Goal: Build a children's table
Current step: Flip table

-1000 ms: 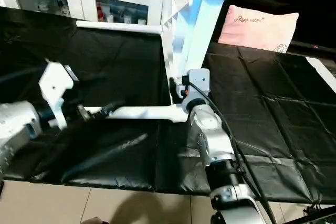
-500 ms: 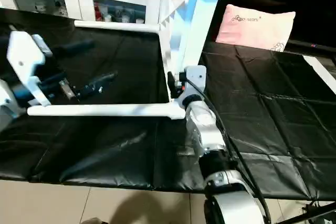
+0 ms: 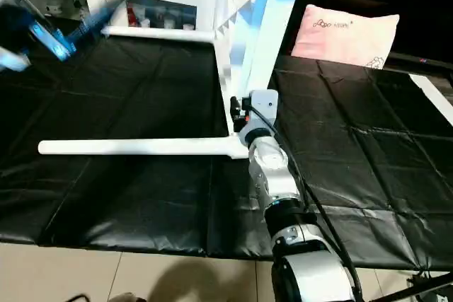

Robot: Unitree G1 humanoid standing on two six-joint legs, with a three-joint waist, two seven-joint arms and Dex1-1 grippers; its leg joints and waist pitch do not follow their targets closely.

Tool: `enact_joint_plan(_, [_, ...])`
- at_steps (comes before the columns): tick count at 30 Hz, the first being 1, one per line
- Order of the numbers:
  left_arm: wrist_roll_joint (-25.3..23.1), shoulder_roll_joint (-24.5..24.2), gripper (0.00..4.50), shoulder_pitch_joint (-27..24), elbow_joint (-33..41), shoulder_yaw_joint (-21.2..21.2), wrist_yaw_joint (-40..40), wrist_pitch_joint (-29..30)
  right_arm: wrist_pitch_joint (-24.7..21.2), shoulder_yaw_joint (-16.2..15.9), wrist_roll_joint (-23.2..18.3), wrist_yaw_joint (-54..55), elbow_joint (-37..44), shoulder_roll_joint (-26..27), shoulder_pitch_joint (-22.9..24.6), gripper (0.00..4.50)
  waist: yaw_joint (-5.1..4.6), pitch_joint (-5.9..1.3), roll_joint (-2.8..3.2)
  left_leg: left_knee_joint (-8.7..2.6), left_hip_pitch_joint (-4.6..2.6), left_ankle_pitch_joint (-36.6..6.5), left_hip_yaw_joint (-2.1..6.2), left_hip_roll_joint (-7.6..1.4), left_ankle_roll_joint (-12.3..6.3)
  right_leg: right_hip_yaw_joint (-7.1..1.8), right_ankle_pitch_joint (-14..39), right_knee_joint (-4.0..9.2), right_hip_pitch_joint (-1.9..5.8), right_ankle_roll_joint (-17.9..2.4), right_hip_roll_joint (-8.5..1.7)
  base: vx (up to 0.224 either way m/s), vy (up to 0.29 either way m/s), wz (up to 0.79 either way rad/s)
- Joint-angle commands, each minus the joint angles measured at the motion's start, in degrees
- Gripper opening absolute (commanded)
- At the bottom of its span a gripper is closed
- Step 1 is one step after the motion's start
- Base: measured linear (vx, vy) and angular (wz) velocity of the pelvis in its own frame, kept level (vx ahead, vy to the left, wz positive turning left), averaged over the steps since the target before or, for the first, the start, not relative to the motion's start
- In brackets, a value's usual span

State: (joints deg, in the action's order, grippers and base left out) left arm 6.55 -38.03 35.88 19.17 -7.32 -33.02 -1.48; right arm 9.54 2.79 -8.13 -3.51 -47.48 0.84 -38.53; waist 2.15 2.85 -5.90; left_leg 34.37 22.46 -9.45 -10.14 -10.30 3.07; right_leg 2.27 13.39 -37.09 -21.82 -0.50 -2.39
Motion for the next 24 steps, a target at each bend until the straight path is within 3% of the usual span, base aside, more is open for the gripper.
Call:
enact_joint_plan(1, [-3.06,-1.02,4.5,1.63,-0.51,-0.08,1.26,-3.2,0.39,0.59,0.56,0.23,-0.71,-0.94,-0.8,1.98,0.23,-3.32,2.02,-3.99,-1.69,-11.17,0.93,-3.1,4.86,-2.79,0.57,3.61,1.73,-8.37,-4.88,0.0,0.0,0.0])
enact_joint_plan(3, [-7.18,-2.19,4.5,2.92,-2.77,0.52,2.57,-7.71,0.72,0.87,0.78,0.24,-1.13,-0.98,-1.06,1.98,0.21,-3.26,2.05,-4.06,-1.68,-12.16,1.01,-3.11,5.0,-2.79,1.97,3.77,1.63,-8.26,-4.89,0.0,0.0,0.0])
enact_joint_plan(6, [-14.57,-5.94,4.5,3.26,-7.31,2.28,4.56,-8.08,1.07,0.78,1.17,0.22,-1.08,-1.11,-1.27,1.98,0.15,-3.28,2.18,-4.06,-1.87,-12.96,1.08,-3.2,5.37,-2.8,2.99,3.6,1.42,-8.15,-5.0,0.0,0.0,0.0])
enact_joint_plan(10, [-19.16,-7.92,4.5,2.97,-11.02,2.08,7.06,-6.99,1.6,0.12,1.88,-0.09,-0.68,-1.28,-1.34,1.97,0.19,-3.39,2.3,-4.03,-1.81,-11.6,1.03,-3.2,5.37,-2.78,0.95,3.4,1.43,-8.96,-5.03,0.0,0.0,0.0])
enact_joint_plan(16, [-24.62,-11.23,4.5,4.66,-17.55,1.86,9.46,-8.93,2.51,-1.11,3.41,-1.0,1.14,-1.88,-1.07,1.97,0.31,-3.42,2.37,-3.9,-1.72,-10.03,0.98,-3.03,4.54,-2.73,-2.09,3.25,1.53,-9.72,-4.93,0.0,0.0,0.0])
enact_joint_plan(17, [-25.37,-11.72,4.21,5.11,-18.86,1.76,10.23,-9.25,2.71,-1.36,3.73,-1.21,1.72,-2.05,-0.93,1.96,0.33,-3.41,2.48,-3.89,-1.79,-10.54,0.98,-2.99,4.5,-2.76,-1.37,3.33,1.5,-9.62,-4.97,0.0,0.0,0.0])
enact_joint_plan(21, [-25.52,-11.73,4.14,5.7,-19.63,1.58,10.92,-9.55,2.95,-2.02,4.51,-1.64,3.24,-2.65,-0.5,1.96,0.53,-3.5,2.69,-3.84,-1.84,-9.02,1.0,-3.19,4.64,-2.74,-4.03,3.0,1.58,-10.49,-5.09,0.0,0.0,0.0])
enact_joint_plan(24, [-25.1,-11.34,3.74,6.02,-19.94,2.14,10.2,-9.5,2.62,-2.56,5.45,-2.24,5.45,-3.86,-0.25,1.96,0.75,-3.61,2.63,-3.66,-1.79,-7.34,0.89,-3.1,4.23,-2.74,-6.67,2.81,1.77,-10.68,-5.03,0.0,0.0,0.0])
